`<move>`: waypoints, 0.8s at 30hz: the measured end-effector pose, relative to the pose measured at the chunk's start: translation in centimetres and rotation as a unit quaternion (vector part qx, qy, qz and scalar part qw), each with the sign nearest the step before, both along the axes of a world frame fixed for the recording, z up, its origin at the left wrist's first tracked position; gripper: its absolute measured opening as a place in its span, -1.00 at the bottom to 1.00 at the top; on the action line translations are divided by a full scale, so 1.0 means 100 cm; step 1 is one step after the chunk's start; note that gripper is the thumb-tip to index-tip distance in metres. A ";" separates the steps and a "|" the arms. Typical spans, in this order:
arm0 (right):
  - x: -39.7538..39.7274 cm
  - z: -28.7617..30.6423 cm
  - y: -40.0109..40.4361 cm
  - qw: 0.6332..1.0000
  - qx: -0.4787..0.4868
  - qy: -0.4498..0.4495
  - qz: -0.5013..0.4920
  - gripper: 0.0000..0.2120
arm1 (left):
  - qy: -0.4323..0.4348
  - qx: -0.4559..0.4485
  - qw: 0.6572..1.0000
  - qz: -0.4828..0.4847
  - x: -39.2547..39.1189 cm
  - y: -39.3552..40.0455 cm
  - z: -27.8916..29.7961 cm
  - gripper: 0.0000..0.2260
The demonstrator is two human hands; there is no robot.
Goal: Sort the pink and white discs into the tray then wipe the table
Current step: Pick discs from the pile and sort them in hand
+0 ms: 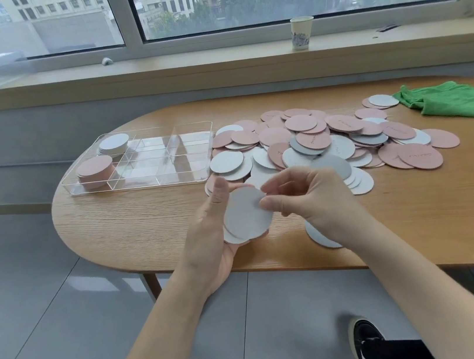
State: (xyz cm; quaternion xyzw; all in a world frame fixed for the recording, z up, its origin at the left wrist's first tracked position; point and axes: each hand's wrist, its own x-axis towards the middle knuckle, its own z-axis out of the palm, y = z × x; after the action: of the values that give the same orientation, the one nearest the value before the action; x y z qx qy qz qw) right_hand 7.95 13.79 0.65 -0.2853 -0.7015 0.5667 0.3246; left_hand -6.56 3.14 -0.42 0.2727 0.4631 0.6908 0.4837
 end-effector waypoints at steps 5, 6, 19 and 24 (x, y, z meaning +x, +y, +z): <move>-0.010 -0.006 -0.002 0.999 0.038 -0.015 -0.025 -0.77 | 0.003 -0.001 1.000 -0.023 -0.006 -0.003 -0.006 -0.85; -0.010 -0.005 0.000 0.998 0.046 -0.022 -0.041 -0.76 | -0.007 -0.002 1.000 -0.028 -0.007 -0.004 -0.006 -0.85; -0.022 -0.019 0.038 0.936 0.226 -0.237 -0.130 -0.49 | -0.064 0.006 0.998 -0.004 -0.012 -0.004 -0.001 -0.83; -0.035 -0.018 0.036 0.919 0.234 -0.295 -0.116 -0.25 | -0.022 0.021 1.000 0.002 -0.011 -0.004 -0.004 -0.80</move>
State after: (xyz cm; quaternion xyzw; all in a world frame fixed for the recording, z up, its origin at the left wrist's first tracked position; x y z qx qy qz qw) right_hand 4.44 17.35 -1.18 -0.4349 -0.8398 0.2348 0.2244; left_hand -7.67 2.74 -0.84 0.2664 0.4380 0.7072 0.4868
